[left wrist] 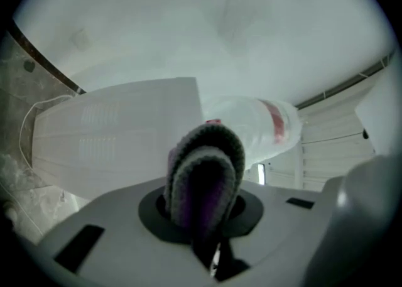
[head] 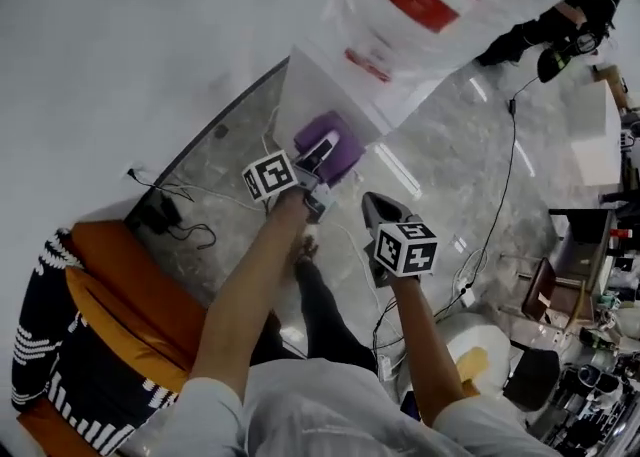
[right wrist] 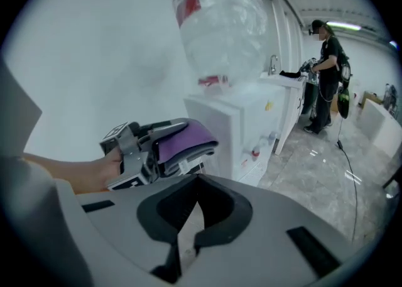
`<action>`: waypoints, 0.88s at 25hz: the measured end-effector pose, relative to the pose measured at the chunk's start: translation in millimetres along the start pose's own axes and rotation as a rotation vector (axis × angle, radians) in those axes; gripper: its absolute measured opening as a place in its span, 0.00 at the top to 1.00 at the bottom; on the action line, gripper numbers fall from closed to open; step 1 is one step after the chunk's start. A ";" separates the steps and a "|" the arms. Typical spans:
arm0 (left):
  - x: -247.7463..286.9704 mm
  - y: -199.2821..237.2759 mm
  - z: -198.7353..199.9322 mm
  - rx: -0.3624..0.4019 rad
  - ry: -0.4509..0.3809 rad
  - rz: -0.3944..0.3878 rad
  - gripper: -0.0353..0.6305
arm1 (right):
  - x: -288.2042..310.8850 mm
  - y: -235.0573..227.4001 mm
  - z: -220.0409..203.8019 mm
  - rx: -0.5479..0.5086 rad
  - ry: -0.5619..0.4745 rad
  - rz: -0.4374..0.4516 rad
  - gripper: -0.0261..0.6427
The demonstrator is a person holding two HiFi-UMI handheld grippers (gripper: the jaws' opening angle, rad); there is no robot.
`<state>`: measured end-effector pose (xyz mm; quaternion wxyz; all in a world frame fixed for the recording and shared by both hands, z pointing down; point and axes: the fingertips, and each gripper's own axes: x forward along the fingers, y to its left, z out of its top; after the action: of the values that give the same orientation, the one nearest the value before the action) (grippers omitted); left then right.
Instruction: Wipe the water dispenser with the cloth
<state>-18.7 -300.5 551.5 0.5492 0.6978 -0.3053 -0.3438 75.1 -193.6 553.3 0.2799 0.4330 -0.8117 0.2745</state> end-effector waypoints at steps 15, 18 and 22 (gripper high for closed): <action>-132.2 -279.8 -38.3 1.110 0.230 0.129 0.87 | -234.4 69.8 107.8 -0.152 -0.422 -0.117 0.95; -148.8 -318.2 -53.9 1.313 0.260 0.138 0.87 | -270.7 80.6 114.0 -0.209 -0.463 -0.143 0.95; -162.1 -362.3 -67.0 1.509 0.241 0.150 0.87 | -312.3 101.9 123.8 -0.296 -0.525 -0.142 0.95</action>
<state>-40.1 -56.7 231.9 -0.0247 0.8937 -0.4417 0.0743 107.3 -58.9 230.7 0.1392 0.4994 -0.8550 0.0117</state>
